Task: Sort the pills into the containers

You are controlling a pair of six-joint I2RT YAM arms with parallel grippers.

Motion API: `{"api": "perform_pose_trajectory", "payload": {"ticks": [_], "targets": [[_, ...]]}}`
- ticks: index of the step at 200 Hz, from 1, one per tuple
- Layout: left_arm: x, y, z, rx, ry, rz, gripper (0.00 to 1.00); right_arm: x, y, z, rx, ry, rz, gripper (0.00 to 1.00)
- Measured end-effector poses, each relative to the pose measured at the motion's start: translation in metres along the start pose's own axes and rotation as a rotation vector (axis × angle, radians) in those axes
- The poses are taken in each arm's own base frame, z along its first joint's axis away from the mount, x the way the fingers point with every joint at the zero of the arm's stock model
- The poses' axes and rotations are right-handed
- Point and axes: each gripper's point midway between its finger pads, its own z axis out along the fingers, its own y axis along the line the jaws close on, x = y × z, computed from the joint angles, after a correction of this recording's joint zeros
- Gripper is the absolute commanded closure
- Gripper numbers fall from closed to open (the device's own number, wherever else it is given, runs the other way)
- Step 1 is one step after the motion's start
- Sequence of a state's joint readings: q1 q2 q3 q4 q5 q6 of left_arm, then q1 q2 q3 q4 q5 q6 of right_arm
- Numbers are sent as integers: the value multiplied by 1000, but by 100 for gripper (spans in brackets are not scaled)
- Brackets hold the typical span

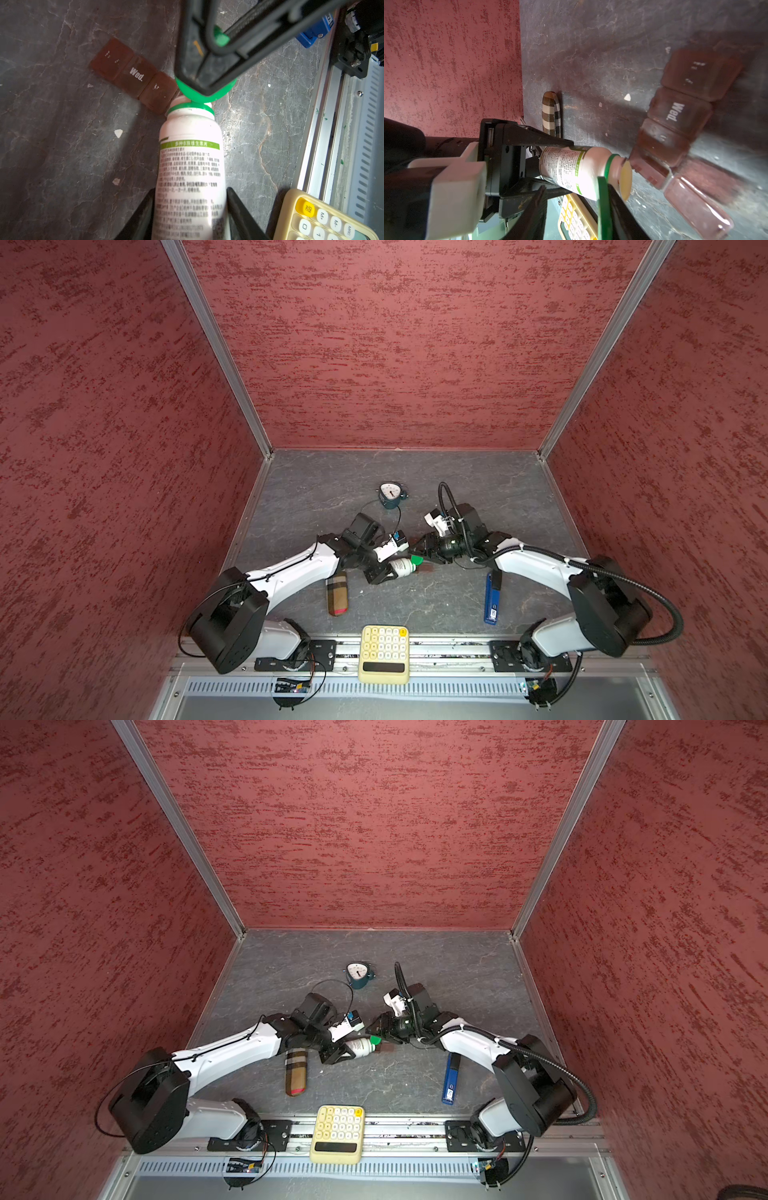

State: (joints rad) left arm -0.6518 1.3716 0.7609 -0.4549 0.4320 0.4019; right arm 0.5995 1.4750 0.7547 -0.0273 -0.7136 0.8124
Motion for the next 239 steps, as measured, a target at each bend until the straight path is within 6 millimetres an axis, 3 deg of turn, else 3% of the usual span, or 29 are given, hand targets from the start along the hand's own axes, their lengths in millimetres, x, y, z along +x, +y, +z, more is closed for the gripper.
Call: {"api": "perform_pose_trajectory", "payload": {"ticks": [239], "targets": [[-11,5,5,4,81,29,100,0,-10,-1,12,-6,17,54]]}}
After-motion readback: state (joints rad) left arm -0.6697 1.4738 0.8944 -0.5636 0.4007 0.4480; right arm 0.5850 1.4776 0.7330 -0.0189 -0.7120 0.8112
